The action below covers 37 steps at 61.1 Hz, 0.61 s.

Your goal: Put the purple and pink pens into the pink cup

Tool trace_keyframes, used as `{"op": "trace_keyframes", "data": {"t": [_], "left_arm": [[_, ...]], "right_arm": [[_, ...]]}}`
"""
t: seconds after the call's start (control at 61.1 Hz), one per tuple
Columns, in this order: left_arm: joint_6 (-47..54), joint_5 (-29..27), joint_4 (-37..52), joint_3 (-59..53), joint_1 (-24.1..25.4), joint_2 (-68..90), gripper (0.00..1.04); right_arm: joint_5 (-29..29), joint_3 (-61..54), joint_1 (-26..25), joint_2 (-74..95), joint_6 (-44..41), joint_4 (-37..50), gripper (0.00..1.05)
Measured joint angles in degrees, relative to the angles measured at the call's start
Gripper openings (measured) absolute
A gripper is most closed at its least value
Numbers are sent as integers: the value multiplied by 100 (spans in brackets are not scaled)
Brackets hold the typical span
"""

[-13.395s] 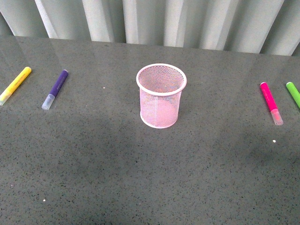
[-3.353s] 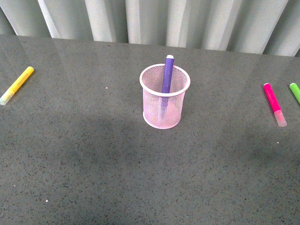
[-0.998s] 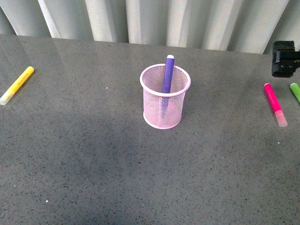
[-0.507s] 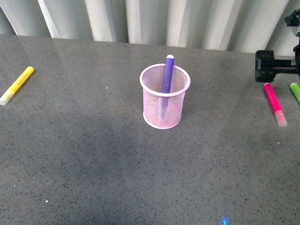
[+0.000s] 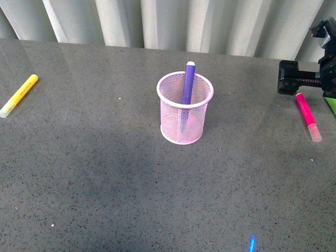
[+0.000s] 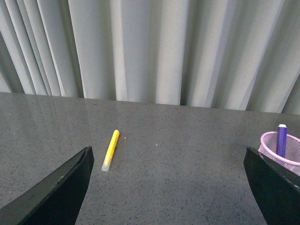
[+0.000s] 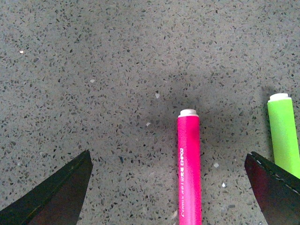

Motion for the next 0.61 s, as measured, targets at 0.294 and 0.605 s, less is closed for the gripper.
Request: {"op": "trace_keyframes", "data": {"t": [0.294,0.605], "left_arm": [[0,0,0,0,0,0,98],[0,0,0,0,0,0,98]], "right_arm": [[15,144,-57,321,-26,20,98],[4,210,-116,535,-72,61,98]]}}
